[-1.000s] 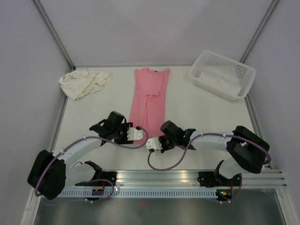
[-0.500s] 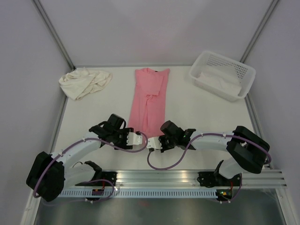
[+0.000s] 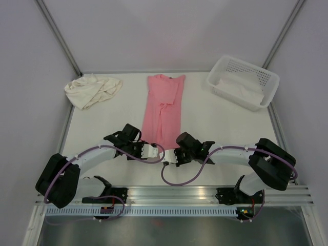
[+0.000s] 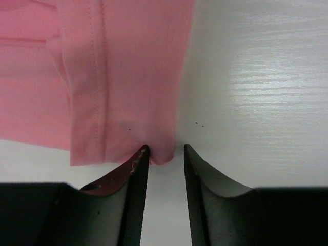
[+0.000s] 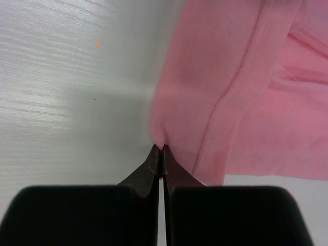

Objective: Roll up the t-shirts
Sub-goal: Roll the tshirt

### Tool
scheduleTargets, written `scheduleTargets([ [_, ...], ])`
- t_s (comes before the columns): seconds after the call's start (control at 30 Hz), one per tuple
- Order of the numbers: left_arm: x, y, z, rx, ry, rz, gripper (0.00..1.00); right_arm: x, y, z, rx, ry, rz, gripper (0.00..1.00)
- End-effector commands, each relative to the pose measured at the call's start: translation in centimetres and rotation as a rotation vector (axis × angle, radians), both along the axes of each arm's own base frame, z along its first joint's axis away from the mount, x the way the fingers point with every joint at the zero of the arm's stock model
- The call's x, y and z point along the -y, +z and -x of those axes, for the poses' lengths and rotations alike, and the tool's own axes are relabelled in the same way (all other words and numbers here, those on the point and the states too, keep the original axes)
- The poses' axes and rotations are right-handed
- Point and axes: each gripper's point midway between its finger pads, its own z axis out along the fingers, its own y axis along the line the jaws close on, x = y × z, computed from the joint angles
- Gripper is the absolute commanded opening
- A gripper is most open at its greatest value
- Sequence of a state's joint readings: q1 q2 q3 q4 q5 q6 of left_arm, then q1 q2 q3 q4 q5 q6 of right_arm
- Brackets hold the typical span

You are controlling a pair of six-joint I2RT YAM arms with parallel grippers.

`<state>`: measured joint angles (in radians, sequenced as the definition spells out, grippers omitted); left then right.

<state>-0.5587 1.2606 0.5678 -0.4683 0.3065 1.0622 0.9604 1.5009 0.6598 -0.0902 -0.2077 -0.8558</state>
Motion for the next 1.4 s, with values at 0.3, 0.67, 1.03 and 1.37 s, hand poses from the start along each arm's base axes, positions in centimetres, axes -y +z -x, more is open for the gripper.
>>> scheduleTargets([
  [0.3,-0.4,-0.1,1.2,-0.076,-0.007,-0.036,0.02,0.5,1.5,1.0,-0.051,0.002,-0.021,0.0],
  [0.67,-0.2,4.6,6.6,-0.387,-0.025,0.021,0.02,1.7,4.1,4.4,-0.256,0.044,-0.04,0.0],
  [1.03,-0.2,5.4,6.9,-0.524,0.025,0.01,0.02,2.1,5.5,3.0,-0.416,-0.013,-0.121,0.0],
  [1.37,0.0,5.6,0.7,-0.617,0.243,0.092,0.02,0.5,4.6,-2.6,-0.391,-0.178,-0.168,0.0],
])
